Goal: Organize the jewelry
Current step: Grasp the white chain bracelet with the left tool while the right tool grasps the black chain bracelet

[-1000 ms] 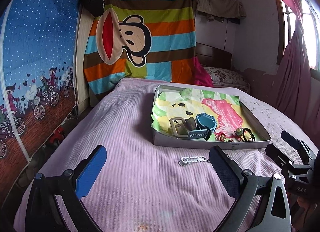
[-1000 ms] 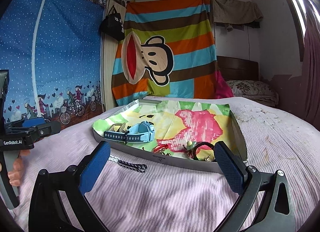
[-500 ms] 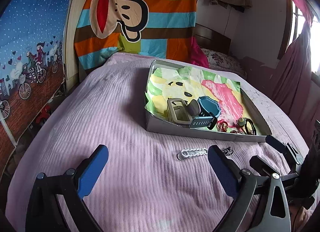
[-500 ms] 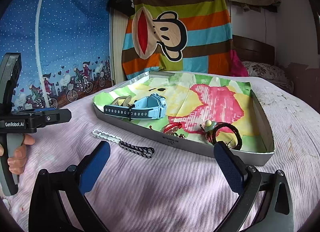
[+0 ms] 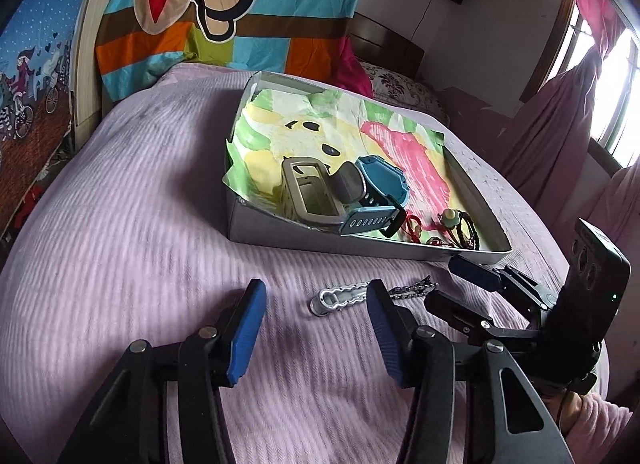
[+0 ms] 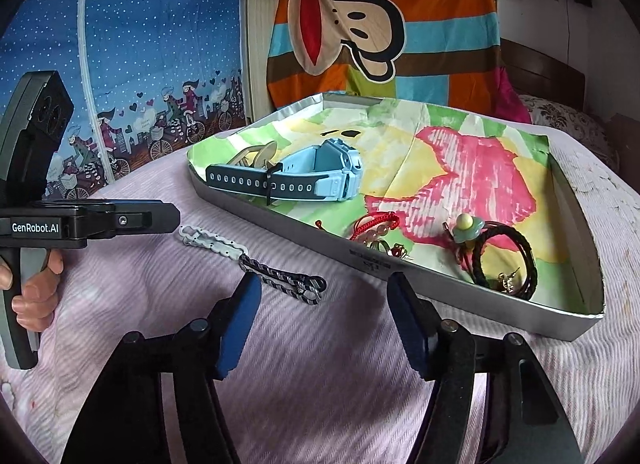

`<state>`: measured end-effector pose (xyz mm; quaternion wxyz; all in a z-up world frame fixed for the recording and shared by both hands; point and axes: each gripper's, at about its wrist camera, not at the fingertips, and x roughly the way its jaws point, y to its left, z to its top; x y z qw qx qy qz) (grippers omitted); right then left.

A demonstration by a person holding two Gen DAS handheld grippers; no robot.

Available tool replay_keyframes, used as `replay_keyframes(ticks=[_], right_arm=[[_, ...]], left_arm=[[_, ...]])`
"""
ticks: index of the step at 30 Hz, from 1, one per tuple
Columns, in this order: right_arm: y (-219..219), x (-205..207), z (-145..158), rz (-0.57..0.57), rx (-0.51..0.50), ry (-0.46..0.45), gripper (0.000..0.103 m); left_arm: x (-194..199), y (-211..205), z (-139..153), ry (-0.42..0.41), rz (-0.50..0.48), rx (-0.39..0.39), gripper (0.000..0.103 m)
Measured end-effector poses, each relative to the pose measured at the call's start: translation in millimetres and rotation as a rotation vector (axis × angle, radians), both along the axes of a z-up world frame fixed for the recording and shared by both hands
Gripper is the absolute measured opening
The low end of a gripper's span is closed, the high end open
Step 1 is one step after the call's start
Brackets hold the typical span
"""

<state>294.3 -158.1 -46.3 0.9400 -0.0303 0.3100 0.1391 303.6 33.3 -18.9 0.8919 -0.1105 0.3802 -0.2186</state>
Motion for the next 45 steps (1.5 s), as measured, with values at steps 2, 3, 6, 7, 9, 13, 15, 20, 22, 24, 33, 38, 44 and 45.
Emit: replay_keyframes(ticks=[2, 3, 6, 7, 9, 13, 15, 20, 22, 24, 33, 38, 44, 45], right_arm=[[0.1, 4.2, -1.9, 0.015, 0.005, 0.012, 0.057], [0.7, 6.0, -2.9, 0.023, 0.005, 0.019, 0.056], [4.3, 10.6, -5.9, 0.047, -0.007, 0.036, 0.052], [5.0, 12.0, -6.2, 0.052, -0.011, 0.039, 0.050], [6.9, 13.9, -7.1, 0.064, -0.017, 0.045, 0.047], [8.6, 14.5, -6.9, 0.071, -0.022, 0.048, 0.034], [8.8, 14.2, -6.8, 0.071, -0.022, 0.046, 0.029], [8.4, 12.2, -5.4, 0.072, -0.024, 0.038, 0.022], [8.0, 11.7, -5.3, 0.074, -0.026, 0.038, 0.021], [8.1, 11.5, -5.4, 0.074, -0.027, 0.040, 0.021], [11.3, 11.2, -6.5, 0.093, -0.033, 0.049, 0.011], [14.0, 9.0, -5.8, 0.103, -0.040, 0.048, 0.010], [16.1, 6.5, -5.2, 0.111, -0.047, 0.049, 0.010], [16.5, 6.2, -5.2, 0.113, -0.049, 0.049, 0.010]], left_arm=[[2.4, -2.6, -0.7, 0.001, -0.017, -0.004, 0.048], [4.1, -4.5, -0.8, 0.001, -0.025, -0.001, 0.048], [7.7, -11.2, -1.9, 0.005, -0.056, 0.012, 0.048], [8.5, -12.3, -2.2, 0.006, -0.065, 0.016, 0.048], [9.7, -15.4, -3.5, 0.012, -0.081, 0.026, 0.043], [7.6, -17.4, -5.0, 0.010, -0.102, 0.028, 0.035], [6.0, -18.6, -5.2, 0.007, -0.112, 0.031, 0.032], [1.2, -25.2, -5.6, -0.001, -0.148, 0.057, 0.028], [-0.2, -28.0, -5.6, -0.002, -0.162, 0.068, 0.028], [-1.1, -30.5, -5.9, -0.003, -0.173, 0.083, 0.028], [-5.3, -38.8, -8.5, 0.004, -0.194, 0.132, 0.017], [-12.0, -42.0, -8.0, -0.005, -0.196, 0.156, 0.016], [-21.1, -35.3, -6.8, 0.002, -0.124, 0.163, 0.016], [-22.9, -32.3, -6.2, 0.003, -0.096, 0.164, 0.016]])
